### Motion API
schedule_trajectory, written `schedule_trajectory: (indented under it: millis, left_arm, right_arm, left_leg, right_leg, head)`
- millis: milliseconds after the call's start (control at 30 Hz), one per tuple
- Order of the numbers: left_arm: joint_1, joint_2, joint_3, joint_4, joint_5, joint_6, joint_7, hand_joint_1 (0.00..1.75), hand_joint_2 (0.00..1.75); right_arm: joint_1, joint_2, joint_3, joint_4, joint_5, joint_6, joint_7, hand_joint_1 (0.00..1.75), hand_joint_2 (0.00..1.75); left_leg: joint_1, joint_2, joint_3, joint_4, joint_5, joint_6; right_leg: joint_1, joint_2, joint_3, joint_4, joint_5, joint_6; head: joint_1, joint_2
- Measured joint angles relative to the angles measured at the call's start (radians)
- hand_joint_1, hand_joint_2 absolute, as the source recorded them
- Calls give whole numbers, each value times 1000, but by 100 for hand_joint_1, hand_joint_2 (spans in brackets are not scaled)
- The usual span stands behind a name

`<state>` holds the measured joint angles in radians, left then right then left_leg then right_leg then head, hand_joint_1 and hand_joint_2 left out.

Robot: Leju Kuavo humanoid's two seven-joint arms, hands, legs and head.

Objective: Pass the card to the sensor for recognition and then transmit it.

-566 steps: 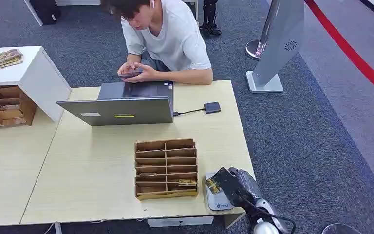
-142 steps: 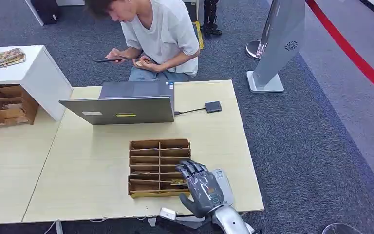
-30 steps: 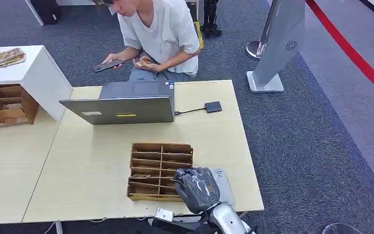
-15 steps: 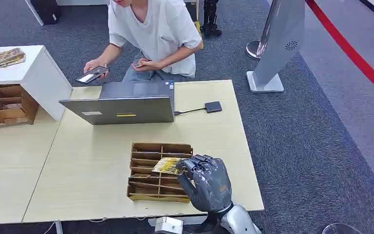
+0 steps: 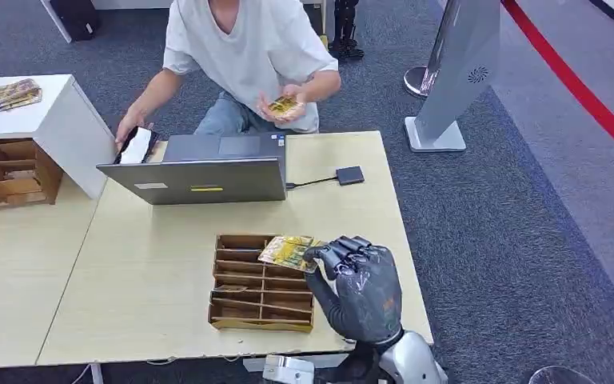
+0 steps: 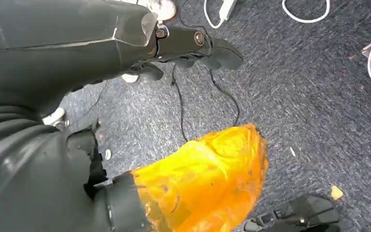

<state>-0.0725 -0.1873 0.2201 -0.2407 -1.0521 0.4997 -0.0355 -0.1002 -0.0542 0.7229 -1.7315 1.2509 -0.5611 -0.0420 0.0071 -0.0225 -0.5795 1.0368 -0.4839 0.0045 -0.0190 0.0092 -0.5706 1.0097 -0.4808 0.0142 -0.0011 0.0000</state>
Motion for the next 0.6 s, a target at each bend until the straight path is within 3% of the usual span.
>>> schedule_trajectory:
  millis: [300, 600]
  left_arm:
    - [-1, -1, -4, 0, -24, -11, 3, 0, 0]
    - [-14, -2, -48, 0, -80, -55, 23, 0, 0]
  right_arm:
    - [-57, 0, -44, 0, 19, 21, 23, 175, 175]
    - [-176, 0, -118, 88, 51, 125, 101, 175, 175]
  left_leg:
    - [0, 0, 0, 0, 0, 0]
    - [0, 0, 0, 0, 1, -1]
  right_leg:
    - [0, 0, 0, 0, 0, 0]
    - [0, 0, 0, 0, 1, -1]
  head:
    - [0, 0]
    - [0, 0]
